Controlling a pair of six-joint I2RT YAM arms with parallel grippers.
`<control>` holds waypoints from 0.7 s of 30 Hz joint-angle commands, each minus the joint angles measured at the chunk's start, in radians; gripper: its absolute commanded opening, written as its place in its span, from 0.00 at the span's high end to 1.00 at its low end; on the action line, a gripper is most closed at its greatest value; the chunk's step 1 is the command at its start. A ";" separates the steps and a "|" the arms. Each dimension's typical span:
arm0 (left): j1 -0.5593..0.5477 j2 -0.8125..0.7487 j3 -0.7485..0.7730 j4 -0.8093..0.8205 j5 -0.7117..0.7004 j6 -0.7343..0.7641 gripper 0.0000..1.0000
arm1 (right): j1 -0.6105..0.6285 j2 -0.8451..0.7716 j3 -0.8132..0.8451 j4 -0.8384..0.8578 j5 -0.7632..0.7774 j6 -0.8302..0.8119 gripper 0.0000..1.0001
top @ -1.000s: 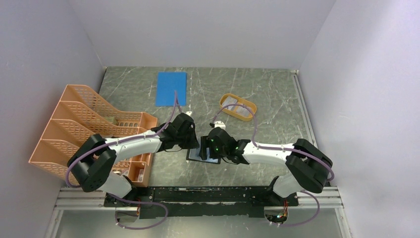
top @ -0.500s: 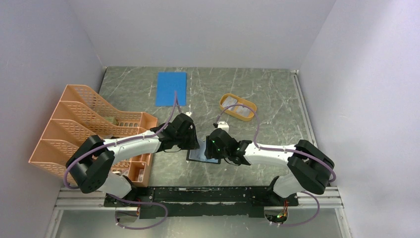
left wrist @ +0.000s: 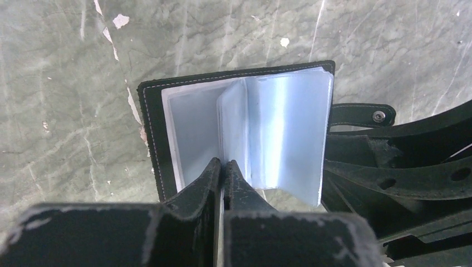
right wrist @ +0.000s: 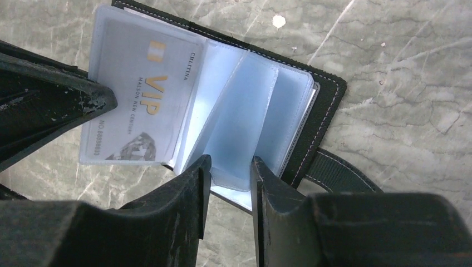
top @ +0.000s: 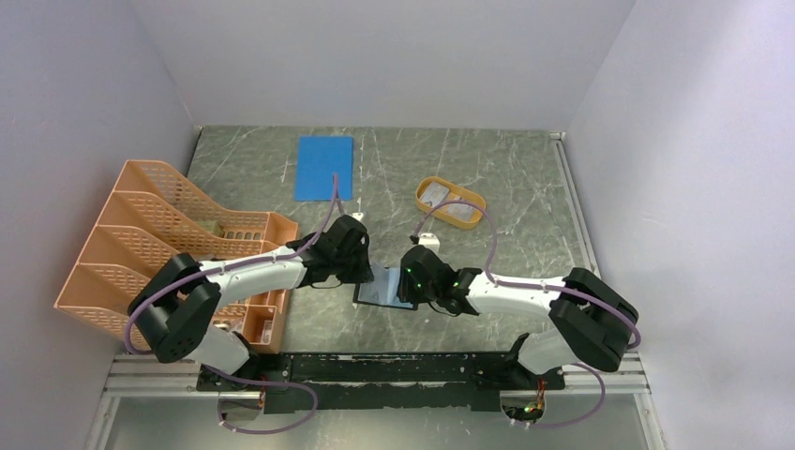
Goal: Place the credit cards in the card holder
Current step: Open the card holder at the center of the board.
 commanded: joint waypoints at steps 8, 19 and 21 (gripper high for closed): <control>-0.002 0.032 -0.004 -0.046 -0.062 0.024 0.90 | -0.017 -0.046 -0.043 -0.056 0.022 0.016 0.66; -0.002 -0.134 0.046 -0.062 -0.058 0.069 0.45 | -0.020 -0.065 -0.036 -0.026 0.000 0.016 0.46; -0.002 -0.141 0.044 -0.034 -0.023 0.073 0.44 | -0.019 -0.072 -0.036 -0.014 -0.008 0.021 0.38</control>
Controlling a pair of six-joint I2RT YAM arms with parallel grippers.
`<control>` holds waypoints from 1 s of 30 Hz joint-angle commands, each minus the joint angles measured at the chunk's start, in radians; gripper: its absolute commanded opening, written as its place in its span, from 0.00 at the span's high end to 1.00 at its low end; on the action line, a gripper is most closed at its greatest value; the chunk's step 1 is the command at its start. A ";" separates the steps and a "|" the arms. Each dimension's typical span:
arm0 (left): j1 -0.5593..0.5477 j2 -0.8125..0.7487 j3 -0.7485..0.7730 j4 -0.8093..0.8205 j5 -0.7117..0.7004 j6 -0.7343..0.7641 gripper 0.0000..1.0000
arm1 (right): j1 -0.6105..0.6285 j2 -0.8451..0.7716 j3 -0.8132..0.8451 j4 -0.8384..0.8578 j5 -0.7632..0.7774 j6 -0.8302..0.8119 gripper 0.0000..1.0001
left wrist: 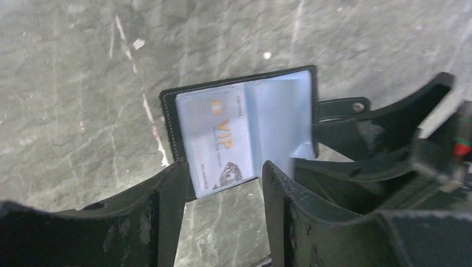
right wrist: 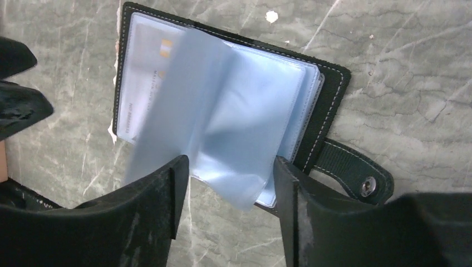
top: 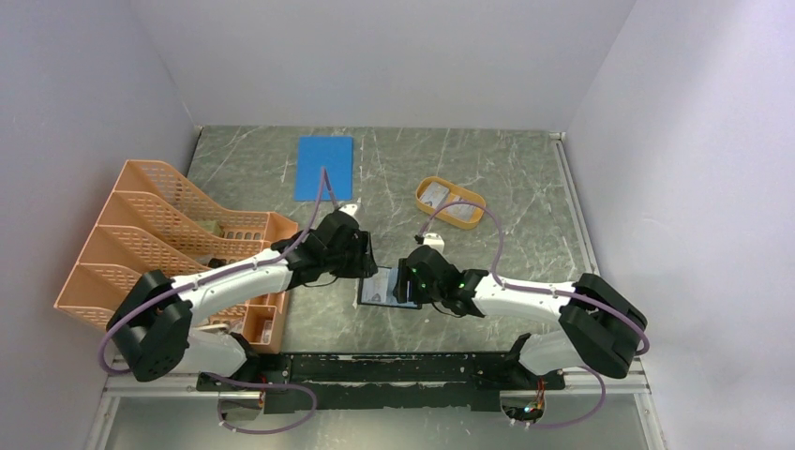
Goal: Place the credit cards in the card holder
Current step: Open the card holder at the center of the board.
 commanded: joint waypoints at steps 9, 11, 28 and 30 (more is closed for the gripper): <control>-0.002 0.031 0.010 0.114 0.135 0.022 0.43 | -0.012 0.017 0.012 0.005 -0.006 0.003 0.33; -0.001 0.048 0.009 0.124 0.145 0.022 0.43 | -0.014 0.020 0.012 0.007 -0.009 0.000 0.33; -0.002 0.173 0.028 0.084 0.069 0.024 0.91 | -0.016 -0.060 0.010 -0.056 0.014 -0.005 0.35; -0.002 0.175 0.015 0.076 0.052 0.017 0.95 | -0.016 -0.093 0.018 -0.082 0.021 -0.003 0.35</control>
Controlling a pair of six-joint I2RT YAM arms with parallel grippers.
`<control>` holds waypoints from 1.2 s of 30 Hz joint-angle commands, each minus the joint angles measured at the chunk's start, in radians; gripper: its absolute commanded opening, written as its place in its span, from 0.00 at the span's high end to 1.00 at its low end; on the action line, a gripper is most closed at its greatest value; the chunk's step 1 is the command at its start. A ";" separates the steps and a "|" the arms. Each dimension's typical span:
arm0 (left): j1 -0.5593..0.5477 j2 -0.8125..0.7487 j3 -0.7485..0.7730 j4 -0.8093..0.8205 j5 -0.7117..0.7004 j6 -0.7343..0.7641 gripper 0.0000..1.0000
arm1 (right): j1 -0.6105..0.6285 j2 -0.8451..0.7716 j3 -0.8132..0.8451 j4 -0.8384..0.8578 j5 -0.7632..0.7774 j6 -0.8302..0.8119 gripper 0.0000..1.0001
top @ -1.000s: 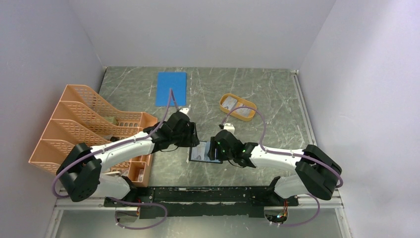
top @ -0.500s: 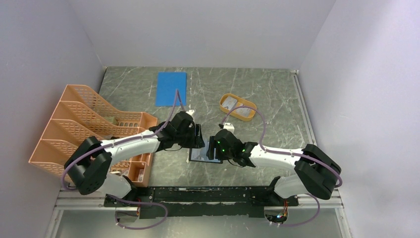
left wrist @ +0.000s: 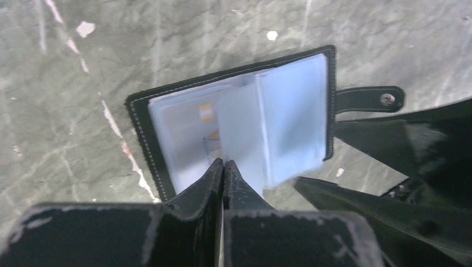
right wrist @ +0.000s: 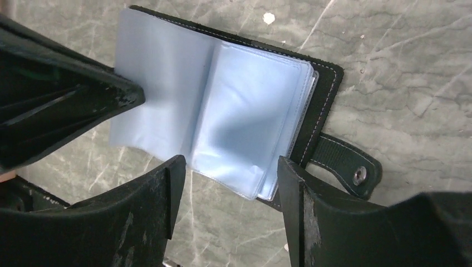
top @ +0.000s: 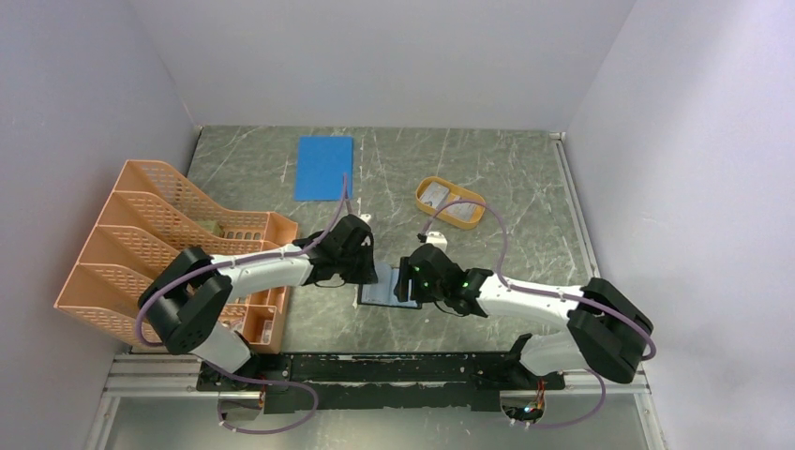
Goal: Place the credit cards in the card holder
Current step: Open the card holder at the center of the board.
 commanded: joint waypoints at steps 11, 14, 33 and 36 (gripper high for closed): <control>-0.002 -0.011 -0.082 -0.026 -0.157 -0.089 0.95 | -0.007 0.014 0.114 0.000 -0.048 -0.014 0.46; -0.002 -0.008 -0.093 -0.019 -0.148 -0.103 0.95 | -0.017 0.069 0.110 0.024 -0.044 -0.002 0.48; -0.002 -0.275 -0.001 -0.198 -0.275 -0.006 0.16 | -0.131 -0.116 0.128 -0.136 0.022 -0.073 0.43; -0.001 -0.369 0.076 -0.247 -0.352 0.111 0.03 | -0.152 -0.197 0.202 -0.188 0.105 -0.135 0.40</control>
